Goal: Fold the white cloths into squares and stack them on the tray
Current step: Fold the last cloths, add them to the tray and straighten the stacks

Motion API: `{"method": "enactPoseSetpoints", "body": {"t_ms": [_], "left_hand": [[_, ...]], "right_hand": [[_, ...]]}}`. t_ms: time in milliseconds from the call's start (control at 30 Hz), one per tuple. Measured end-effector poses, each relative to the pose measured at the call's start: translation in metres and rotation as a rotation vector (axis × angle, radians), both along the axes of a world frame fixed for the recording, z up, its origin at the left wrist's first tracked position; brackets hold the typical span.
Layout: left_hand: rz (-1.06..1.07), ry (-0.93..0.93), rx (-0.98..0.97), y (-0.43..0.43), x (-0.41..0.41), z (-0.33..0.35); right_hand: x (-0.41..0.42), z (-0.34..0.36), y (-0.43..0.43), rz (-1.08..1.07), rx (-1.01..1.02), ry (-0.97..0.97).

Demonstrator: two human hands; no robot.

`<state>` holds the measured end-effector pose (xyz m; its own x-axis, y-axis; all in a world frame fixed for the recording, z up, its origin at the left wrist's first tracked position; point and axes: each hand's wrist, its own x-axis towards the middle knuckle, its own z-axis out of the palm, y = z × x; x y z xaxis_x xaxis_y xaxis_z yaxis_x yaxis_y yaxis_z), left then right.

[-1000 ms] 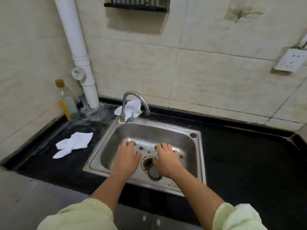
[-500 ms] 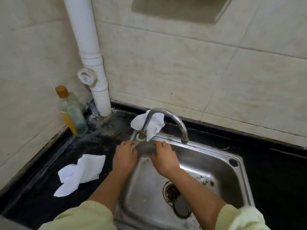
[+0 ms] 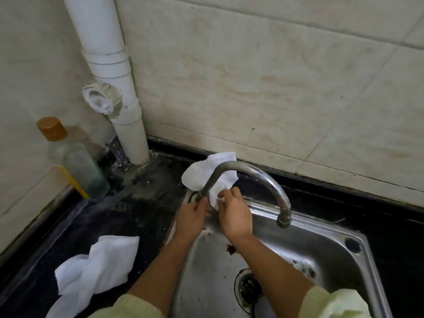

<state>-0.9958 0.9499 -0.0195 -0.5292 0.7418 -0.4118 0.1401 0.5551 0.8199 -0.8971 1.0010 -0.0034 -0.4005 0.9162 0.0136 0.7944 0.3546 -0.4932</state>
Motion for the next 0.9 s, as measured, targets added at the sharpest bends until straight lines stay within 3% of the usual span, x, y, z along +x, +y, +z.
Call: {"method": "enactPoseSetpoints", "body": {"t_ms": [67,333,500,900], "left_hand": [[0.015,-0.148,0.031,0.007,0.001,0.005],[0.178,-0.431,0.034,0.002,0.006,0.020],[0.150,-0.431,0.077,-0.026,0.018,0.044],[-0.157,-0.319,0.112,-0.088,0.122,0.141]], "right_hand": [[0.002,-0.005,0.002,0.006,-0.011,0.058],[0.017,0.005,-0.025,-0.007,-0.131,0.338],[0.054,0.032,-0.065,0.049,-0.186,0.539],[0.171,0.068,-0.118,-0.017,-0.068,0.331]]}}
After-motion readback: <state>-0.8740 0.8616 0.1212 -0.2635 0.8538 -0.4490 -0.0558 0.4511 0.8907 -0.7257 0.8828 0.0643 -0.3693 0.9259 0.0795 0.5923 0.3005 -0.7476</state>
